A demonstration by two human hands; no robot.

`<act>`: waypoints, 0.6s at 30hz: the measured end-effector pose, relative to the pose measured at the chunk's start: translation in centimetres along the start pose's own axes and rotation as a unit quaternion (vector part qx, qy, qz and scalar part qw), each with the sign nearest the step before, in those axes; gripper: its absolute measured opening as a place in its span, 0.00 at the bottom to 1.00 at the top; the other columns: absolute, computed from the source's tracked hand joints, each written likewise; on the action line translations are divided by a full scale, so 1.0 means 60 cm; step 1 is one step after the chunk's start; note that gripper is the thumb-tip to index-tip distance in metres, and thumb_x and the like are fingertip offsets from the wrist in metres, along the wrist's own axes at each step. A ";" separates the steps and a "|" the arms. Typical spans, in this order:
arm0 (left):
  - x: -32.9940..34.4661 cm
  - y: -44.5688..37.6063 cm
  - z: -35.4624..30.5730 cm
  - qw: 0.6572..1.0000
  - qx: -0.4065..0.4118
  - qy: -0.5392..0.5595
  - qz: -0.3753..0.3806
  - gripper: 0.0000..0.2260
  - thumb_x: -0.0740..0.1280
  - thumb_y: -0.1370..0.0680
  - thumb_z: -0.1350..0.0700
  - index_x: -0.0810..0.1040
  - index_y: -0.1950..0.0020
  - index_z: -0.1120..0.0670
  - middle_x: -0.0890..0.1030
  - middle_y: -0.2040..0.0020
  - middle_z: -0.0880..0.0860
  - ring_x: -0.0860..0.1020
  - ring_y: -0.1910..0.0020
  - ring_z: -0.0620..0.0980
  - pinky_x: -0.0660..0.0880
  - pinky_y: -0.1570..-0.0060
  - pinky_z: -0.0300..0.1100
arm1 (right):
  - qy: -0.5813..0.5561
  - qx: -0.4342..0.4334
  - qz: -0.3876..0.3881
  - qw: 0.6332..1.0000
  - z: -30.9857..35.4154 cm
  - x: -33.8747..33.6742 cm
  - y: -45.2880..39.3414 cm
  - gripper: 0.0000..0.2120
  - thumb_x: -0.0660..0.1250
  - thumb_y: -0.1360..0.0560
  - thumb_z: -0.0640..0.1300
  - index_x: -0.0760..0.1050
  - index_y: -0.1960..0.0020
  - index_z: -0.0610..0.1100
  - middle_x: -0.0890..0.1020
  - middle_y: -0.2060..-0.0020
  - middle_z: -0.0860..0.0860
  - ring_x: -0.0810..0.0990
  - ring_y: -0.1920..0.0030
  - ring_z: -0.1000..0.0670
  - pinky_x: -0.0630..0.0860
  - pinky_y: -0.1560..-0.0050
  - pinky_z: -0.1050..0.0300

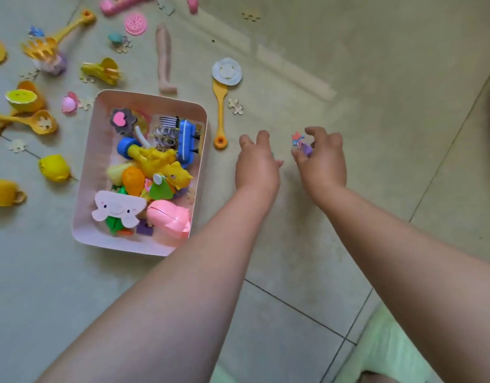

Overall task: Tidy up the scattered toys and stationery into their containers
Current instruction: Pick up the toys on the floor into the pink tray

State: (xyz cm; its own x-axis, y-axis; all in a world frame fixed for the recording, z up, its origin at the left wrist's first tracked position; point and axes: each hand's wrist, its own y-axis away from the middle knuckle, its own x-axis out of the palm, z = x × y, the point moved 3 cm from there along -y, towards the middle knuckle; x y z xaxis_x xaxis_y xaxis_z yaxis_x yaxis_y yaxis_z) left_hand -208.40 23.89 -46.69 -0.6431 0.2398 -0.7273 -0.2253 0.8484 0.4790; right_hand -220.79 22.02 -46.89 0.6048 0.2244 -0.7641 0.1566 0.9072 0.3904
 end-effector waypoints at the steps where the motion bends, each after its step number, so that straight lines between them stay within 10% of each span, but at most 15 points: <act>1: 0.012 -0.015 0.005 1.000 0.011 -0.016 -0.002 0.18 0.68 0.24 0.61 0.69 0.35 0.56 0.67 0.38 0.59 0.79 0.52 0.60 0.76 0.49 0.49 | -0.020 -0.001 -0.020 1.000 -0.007 0.017 -0.018 0.21 0.68 0.25 0.45 0.70 0.33 0.49 0.68 0.38 0.46 0.76 0.45 0.45 0.73 0.44 0.55; 9: 0.032 -0.084 -0.003 0.990 0.130 -0.056 -0.019 0.10 0.66 0.23 0.61 0.71 0.43 0.59 0.72 0.44 0.59 0.77 0.53 0.61 0.74 0.53 0.51 | -0.102 -0.027 -0.109 0.988 -0.014 0.080 -0.092 0.05 0.69 0.27 0.38 0.77 0.51 0.43 0.71 0.48 0.50 0.76 0.57 0.53 0.64 0.60 0.73; 18: -0.042 -0.092 -0.011 0.993 0.114 -0.031 -0.015 0.08 0.63 0.23 0.63 0.70 0.45 0.59 0.78 0.51 0.59 0.76 0.52 0.59 0.67 0.61 0.44 | -0.041 0.006 -0.060 0.997 0.024 0.075 -0.082 0.12 0.71 0.28 0.48 0.75 0.47 0.47 0.78 0.48 0.48 0.79 0.49 0.46 0.72 0.52 0.55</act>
State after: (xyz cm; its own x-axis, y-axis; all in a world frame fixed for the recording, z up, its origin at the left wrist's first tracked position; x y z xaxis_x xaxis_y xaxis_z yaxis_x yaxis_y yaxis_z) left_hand -206.05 18.31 -47.17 -0.5898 0.2350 -0.7726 -0.0676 0.9390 0.3373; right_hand -217.71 18.06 -51.52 0.6429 0.0850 -0.7612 0.2400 0.9214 0.3056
